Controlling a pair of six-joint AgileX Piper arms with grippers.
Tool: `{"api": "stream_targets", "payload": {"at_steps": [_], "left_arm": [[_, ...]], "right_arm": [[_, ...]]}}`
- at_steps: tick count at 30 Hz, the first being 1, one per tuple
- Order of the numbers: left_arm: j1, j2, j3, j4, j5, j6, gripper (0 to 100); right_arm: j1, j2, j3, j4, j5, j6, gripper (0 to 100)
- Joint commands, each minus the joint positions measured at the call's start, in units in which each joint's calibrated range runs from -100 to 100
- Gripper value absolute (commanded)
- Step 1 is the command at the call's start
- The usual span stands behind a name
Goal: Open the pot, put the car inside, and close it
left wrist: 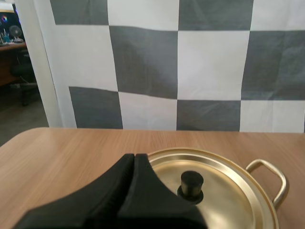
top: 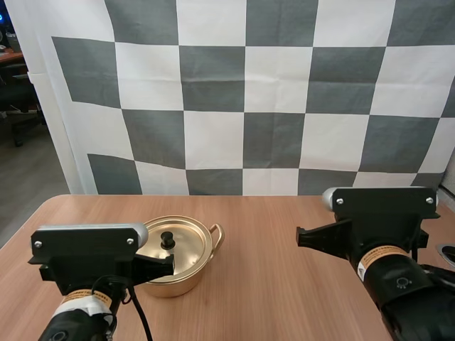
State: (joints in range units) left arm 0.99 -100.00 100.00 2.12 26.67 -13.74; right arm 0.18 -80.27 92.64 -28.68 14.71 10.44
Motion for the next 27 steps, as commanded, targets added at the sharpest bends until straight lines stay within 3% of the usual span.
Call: {"api": "stream_targets", "payload": {"at_steps": [1,10,18,23,27], "left_arm": [[-0.06,0.00,0.00,0.21,3.43,0.01,0],[-0.06,0.00,0.00,0.33,1.91,0.01,0],[-0.06,0.00,0.00,0.33,1.25,0.01,0],[-0.06,0.00,0.00,0.33,1.25,0.01,0],[-0.06,0.00,0.00,0.33,1.25,0.01,0]], "right_arm": [[-0.07,-2.33,3.66,0.09,-5.72,0.02,0],[-0.09,-11.02,7.36,0.09,-9.43,0.02,0],[-0.09,-14.39,7.36,5.57,1.71,0.02,0],[-0.09,-14.39,7.36,10.52,14.68,0.02,0],[-0.09,-16.57,7.36,10.98,15.86,0.02,0]]}}
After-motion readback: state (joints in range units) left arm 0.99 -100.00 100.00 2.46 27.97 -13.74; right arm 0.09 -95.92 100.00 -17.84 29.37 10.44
